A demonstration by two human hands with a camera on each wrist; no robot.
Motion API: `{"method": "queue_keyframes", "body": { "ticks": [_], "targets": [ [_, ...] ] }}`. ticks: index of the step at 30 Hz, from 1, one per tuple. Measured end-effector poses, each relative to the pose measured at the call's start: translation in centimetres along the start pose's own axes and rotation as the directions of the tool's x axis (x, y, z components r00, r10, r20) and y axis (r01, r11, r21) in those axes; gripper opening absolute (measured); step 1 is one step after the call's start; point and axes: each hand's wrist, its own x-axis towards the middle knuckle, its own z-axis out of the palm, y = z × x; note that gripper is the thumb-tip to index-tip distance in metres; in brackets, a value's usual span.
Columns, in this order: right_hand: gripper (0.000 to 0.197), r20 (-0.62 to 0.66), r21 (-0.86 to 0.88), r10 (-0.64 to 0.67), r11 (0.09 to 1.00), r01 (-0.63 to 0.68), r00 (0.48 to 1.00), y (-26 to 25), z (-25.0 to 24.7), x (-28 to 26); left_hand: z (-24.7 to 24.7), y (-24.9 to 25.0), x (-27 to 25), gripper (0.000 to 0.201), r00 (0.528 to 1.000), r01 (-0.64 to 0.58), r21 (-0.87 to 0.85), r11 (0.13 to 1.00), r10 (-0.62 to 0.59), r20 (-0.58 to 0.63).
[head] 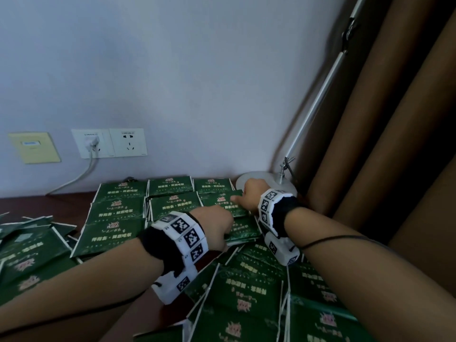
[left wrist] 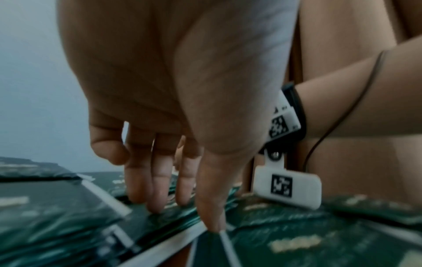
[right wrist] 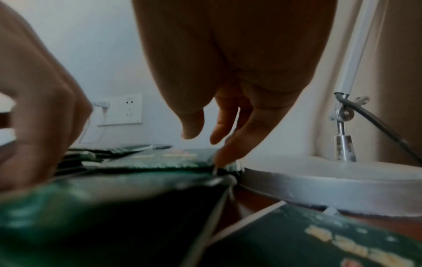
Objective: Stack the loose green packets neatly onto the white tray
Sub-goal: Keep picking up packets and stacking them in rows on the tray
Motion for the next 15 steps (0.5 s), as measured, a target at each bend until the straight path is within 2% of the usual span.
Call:
{"method": "queue_keyframes", "body": {
  "ticks": [2, 4, 6, 8, 10, 12, 15],
  "targets": [
    [0.053, -0.031, -0.042, -0.048, 0.998, 0.047, 0.998, 0.0, -1.3, -1.4, -0.1, 0.3, -1.8, 0.040, 0.999, -0.034, -0.120, 0.992, 0.031, -0.025],
    [0.050, 0.000, -0.039, -0.048, 0.998, 0.047, 0.999, 0.6, -3.3, -2.9, 0.0, 0.4, -4.0, 0.050, 0.999, -0.047, -0.229, 0.972, 0.046, -0.010],
    [0.037, 0.041, 0.114, -0.002, 0.993, -0.003, 0.999, 1.6, -5.7, -4.7, 0.4, 0.3, -6.0, 0.056, 0.998, -0.027, -0.283, 0.959, 0.042, 0.047],
    [0.028, 0.056, 0.297, 0.058, 0.952, -0.073, 0.997, 2.4, -8.1, -7.7, 1.5, 0.2, -7.6, 0.060, 0.989, -0.008, -0.324, 0.946, 0.056, 0.137],
    [0.024, 0.069, 0.346, 0.084, 0.933, -0.103, 0.994, 3.2, -9.9, -11.8, 3.1, 0.5, -8.5, 0.067, 0.979, -0.009, -0.362, 0.932, 0.082, 0.187],
    [0.027, 0.124, 0.319, 0.121, 0.935, -0.155, 0.985, 4.7, -10.2, -16.1, 4.9, 1.0, -8.7, 0.079, 0.984, 0.013, -0.313, 0.950, 0.044, 0.173],
    [0.037, 0.269, 0.126, 0.169, 0.970, -0.209, 0.948, 7.1, -8.7, -21.7, 7.0, 1.0, -7.9, 0.091, 0.993, 0.050, -0.247, 0.968, -0.021, 0.120]
  ]
}}
